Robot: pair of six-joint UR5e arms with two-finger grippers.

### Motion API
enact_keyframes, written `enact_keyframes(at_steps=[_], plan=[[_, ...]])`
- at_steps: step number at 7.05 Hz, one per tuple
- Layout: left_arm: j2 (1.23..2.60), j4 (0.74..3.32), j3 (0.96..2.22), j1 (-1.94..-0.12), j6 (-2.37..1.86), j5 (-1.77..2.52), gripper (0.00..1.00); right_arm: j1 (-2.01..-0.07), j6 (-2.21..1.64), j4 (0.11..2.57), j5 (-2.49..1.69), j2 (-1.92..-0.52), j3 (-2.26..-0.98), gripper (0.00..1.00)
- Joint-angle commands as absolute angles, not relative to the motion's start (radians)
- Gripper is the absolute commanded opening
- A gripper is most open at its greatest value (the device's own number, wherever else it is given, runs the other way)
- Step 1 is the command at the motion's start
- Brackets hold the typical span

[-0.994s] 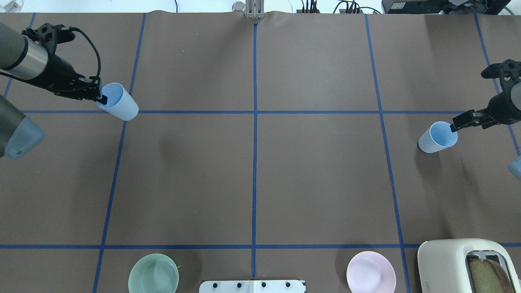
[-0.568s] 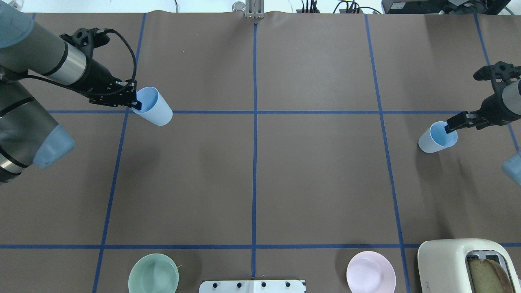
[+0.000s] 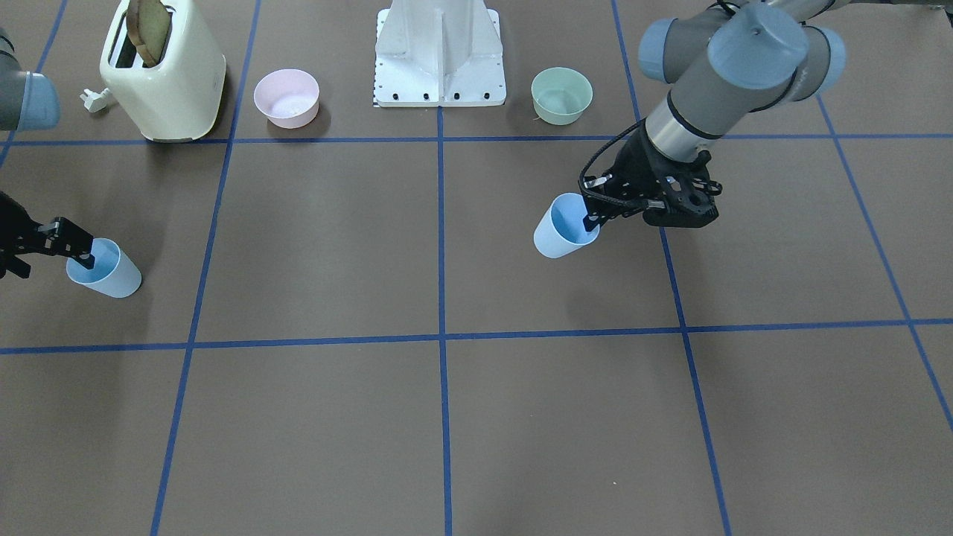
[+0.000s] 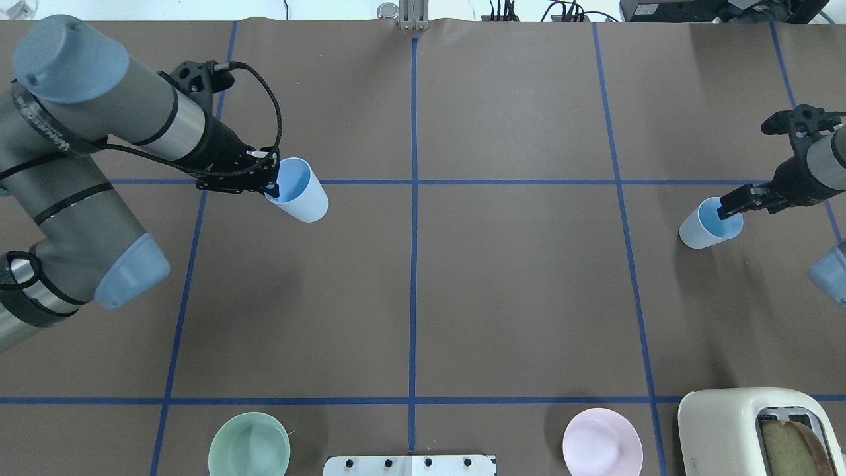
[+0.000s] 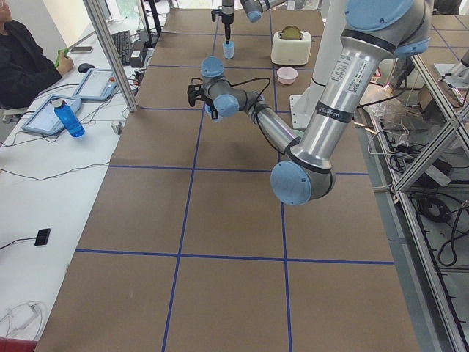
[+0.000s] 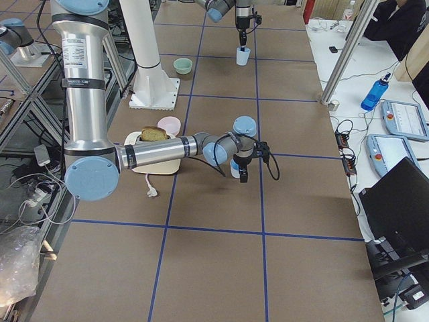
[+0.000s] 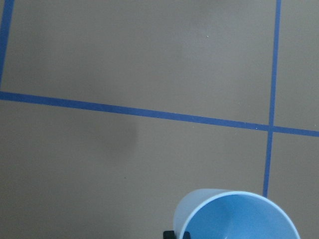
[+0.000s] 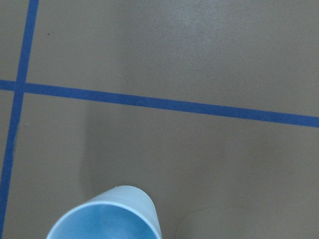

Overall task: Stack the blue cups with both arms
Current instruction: 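Carry the cup with the left gripper toward table center while right gripper lifts its cup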

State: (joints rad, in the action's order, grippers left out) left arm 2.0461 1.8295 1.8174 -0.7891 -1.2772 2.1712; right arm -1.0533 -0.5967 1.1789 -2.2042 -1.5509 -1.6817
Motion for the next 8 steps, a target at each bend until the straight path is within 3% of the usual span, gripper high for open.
enact_keyframes(at_steps=[1,4,5,6,7,8], plan=[[2.111,1.763,1.819,-0.73,-1.315,2.109,0.0,-1.051,-0.597,1.18,-2.201,-1.551,-1.681,1.0],[2.121,1.753,1.815,-0.723,-1.315,2.103,0.0,-1.034,-0.597,1.178,-2.203,-1.552,-1.683,0.98],[2.121,1.753,1.815,-0.723,-1.315,2.103,0.0,-1.022,-0.595,1.178,-2.203,-1.554,-1.681,0.89],[2.123,1.753,1.815,-0.723,-1.315,2.103,0.0,-1.019,-0.597,1.178,-2.203,-1.552,-1.683,0.61],[2.123,1.753,1.816,-0.723,-1.315,2.105,0.0,-1.017,-0.601,1.18,-2.201,-1.552,-1.68,0.19],[2.125,1.753,1.815,-0.721,-1.316,2.105,0.0,-1.016,-0.639,1.178,-2.201,-1.552,-1.677,0.0]])
